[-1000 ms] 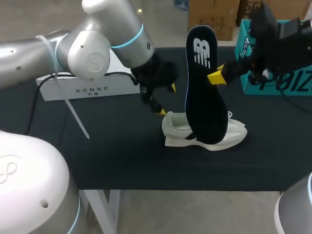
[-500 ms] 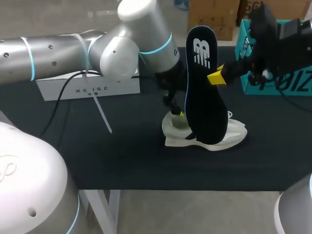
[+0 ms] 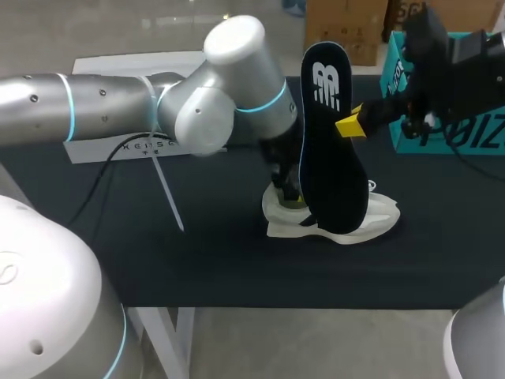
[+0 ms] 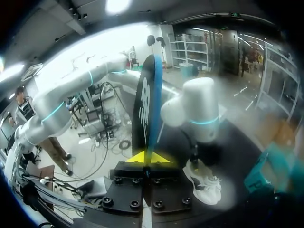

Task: Take the shoe out of the shoebox, open the shoe tongue, remove and reinsert the insole, then place the shoe into the shoebox

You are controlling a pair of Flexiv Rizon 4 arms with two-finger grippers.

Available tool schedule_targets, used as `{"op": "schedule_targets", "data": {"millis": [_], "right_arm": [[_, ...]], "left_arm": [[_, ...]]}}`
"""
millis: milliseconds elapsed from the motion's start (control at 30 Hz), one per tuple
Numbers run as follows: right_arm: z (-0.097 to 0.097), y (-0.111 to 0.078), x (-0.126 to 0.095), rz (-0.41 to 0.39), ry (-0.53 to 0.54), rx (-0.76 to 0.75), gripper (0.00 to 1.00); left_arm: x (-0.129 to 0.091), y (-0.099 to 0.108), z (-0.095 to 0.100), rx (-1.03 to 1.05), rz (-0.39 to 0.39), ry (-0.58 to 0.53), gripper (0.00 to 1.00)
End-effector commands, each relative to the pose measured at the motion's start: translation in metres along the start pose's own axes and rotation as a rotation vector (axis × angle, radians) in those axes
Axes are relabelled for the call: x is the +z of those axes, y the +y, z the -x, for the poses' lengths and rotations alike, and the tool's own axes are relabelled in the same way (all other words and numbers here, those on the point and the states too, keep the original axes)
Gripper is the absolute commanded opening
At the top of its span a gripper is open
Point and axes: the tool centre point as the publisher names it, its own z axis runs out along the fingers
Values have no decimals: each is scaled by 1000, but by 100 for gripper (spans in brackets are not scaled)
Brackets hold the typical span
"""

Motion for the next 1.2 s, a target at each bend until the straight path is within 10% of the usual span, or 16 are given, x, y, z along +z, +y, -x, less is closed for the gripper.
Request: {"op": "schedule_targets", "data": {"millis": [33,67,100,900,1200], "right_arm": [[2,3,2,-5,2,1,0],[2,3,2,-5,2,1,0],[2,3,2,-5,2,1,0],[2,3,2,-5,2,1,0],[2,3,2,-5,2,1,0]], "left_arm": [[10,-2,1,4,20,10,61],[12,-2,1,5,21,14,18],[14,-2,1,9,27,25,0],[21,-2,-2,33,-13,74,0],[-17,-22,11,149,-55,104,0]]}}
